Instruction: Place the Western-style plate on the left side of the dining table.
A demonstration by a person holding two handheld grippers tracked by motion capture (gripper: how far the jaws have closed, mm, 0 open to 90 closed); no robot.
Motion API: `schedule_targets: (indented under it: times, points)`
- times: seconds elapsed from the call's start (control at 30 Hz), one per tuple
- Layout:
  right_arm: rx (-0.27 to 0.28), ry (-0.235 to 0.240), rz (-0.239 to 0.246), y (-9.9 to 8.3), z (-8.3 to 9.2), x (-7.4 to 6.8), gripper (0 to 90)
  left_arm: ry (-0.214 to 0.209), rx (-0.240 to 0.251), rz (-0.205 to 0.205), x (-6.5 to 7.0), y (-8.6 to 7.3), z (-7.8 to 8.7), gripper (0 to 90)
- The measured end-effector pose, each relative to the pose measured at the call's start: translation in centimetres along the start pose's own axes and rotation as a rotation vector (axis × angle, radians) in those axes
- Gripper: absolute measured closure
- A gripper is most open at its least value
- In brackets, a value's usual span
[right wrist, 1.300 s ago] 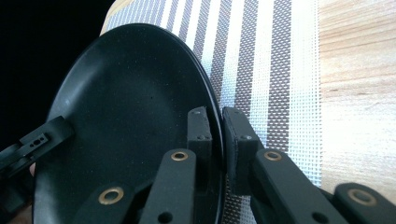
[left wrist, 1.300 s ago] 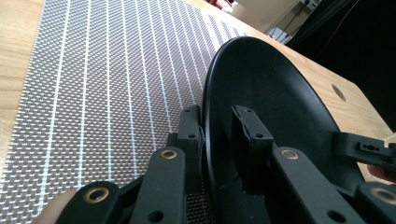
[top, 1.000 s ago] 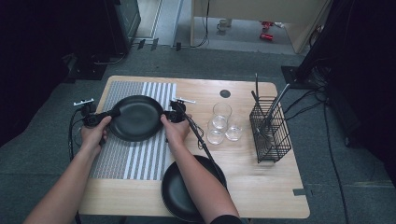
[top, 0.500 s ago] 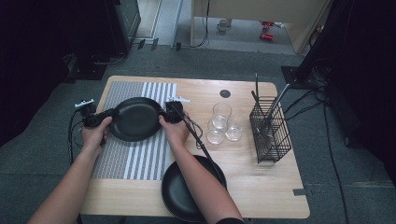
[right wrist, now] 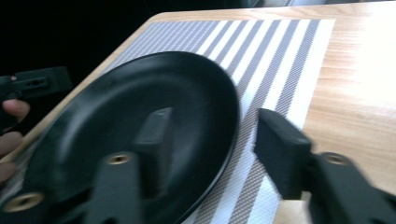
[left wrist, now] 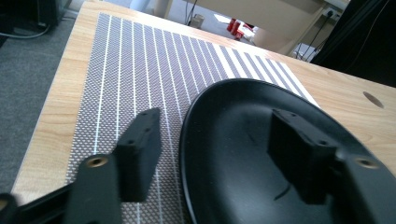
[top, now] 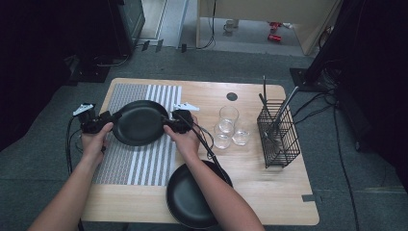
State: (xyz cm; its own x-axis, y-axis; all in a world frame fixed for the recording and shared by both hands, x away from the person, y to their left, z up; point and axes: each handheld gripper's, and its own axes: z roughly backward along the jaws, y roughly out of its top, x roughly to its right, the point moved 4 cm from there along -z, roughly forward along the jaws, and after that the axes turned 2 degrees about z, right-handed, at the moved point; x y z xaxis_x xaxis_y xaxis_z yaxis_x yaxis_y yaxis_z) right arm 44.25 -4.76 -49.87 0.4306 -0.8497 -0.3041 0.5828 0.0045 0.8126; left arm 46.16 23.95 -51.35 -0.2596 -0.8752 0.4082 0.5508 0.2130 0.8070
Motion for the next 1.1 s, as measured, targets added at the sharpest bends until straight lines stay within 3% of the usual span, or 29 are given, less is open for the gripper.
schedule_targets:
  times: [0.13, 0.27, 0.57, 0.63, 0.67, 0.9, 1.1]
  points:
    - [0.016, 0.015, 0.036, -0.4, 1.1, -0.9, 36.3, 0.005, -0.019, -0.04, 1.0, 0.0, 0.9, 19.3]
    - [0.013, 0.011, 0.081, -0.8, 2.1, -1.6, 27.2, -0.009, -0.028, -0.087, 2.0, 0.2, 1.9, 15.9]
    - [-0.02, -0.001, 0.117, -1.4, 4.5, -3.3, 5.6, -0.062, -0.039, -0.113, 3.9, -0.5, 4.1, 11.9]
    - [-0.027, 0.028, 0.118, -1.6, 5.1, -3.6, 0.0, -0.063, -0.047, -0.128, 4.6, -0.9, 4.5, 11.9]
    - [-0.023, 0.048, 0.125, -1.7, 5.4, -3.7, 0.0, -0.064, -0.053, -0.136, 4.9, -1.1, 4.7, 11.9]
    - [-0.027, 0.048, 0.13, -2.9, 6.9, -4.0, 0.0, -0.06, -0.07, -0.157, 6.2, -2.2, 6.1, 12.0]
    - [-0.013, 0.082, 0.14, -4.0, 8.3, -4.3, 0.0, -0.062, -0.104, -0.183, 6.9, -3.5, 6.5, 13.2]
